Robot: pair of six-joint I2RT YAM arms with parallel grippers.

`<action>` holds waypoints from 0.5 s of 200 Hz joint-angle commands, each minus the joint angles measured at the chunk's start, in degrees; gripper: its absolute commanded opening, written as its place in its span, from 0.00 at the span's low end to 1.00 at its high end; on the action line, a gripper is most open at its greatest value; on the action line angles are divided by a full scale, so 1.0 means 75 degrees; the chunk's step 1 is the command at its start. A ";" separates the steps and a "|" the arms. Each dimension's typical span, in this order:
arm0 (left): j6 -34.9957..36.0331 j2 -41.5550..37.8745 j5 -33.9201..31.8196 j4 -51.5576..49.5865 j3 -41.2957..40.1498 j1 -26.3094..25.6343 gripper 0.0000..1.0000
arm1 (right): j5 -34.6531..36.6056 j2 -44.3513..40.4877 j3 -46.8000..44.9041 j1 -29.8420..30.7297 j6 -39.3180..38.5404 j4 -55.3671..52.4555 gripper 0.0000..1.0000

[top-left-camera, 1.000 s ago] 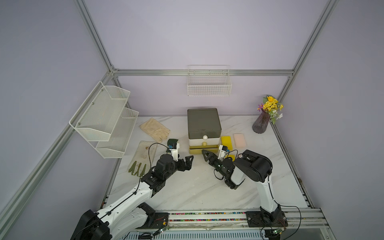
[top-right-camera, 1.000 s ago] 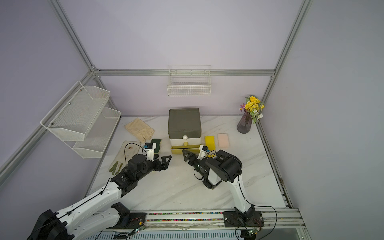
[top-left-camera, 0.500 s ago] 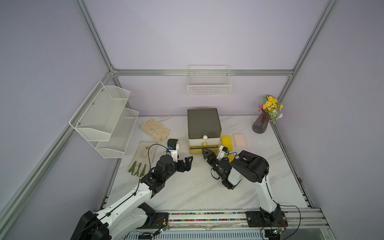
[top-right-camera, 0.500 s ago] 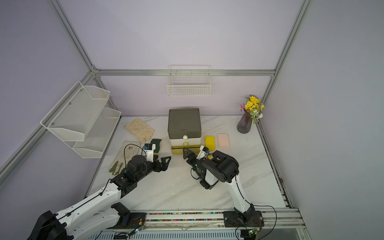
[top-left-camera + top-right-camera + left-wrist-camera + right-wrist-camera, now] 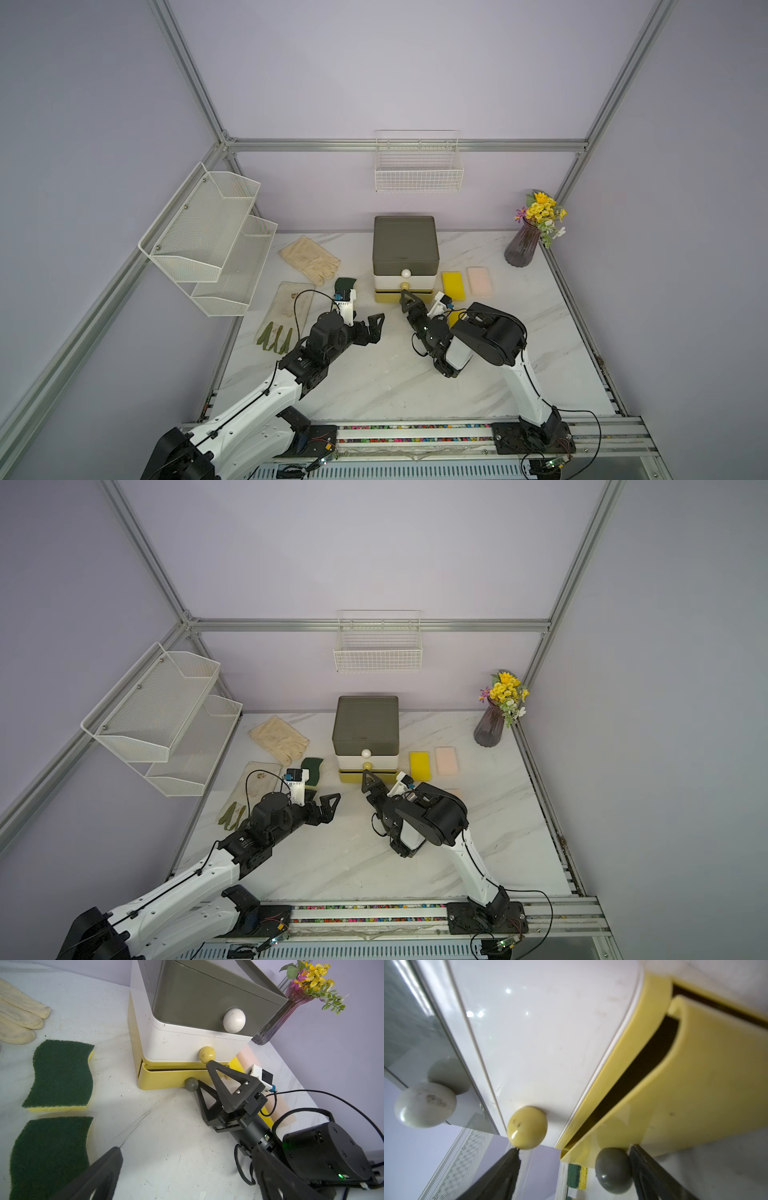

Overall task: Take the sponge out of the drawer
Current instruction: Close the drawer in the storage box.

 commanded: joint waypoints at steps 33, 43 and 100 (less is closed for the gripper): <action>-0.0031 -0.0300 -0.0120 0.0050 -0.0082 0.0046 1.00 | 0.0866 0.0250 -0.0235 0.0182 0.0228 0.1516 0.85; -0.0031 -0.0343 -0.0137 0.0051 -0.0096 0.0049 1.00 | 0.0964 0.0111 -0.0343 0.0215 0.0128 0.1456 0.84; -0.0136 -0.0493 -0.0476 -0.0100 -0.0169 0.0046 0.98 | 0.1263 -0.0856 -0.0966 0.0415 -0.0289 0.1021 0.84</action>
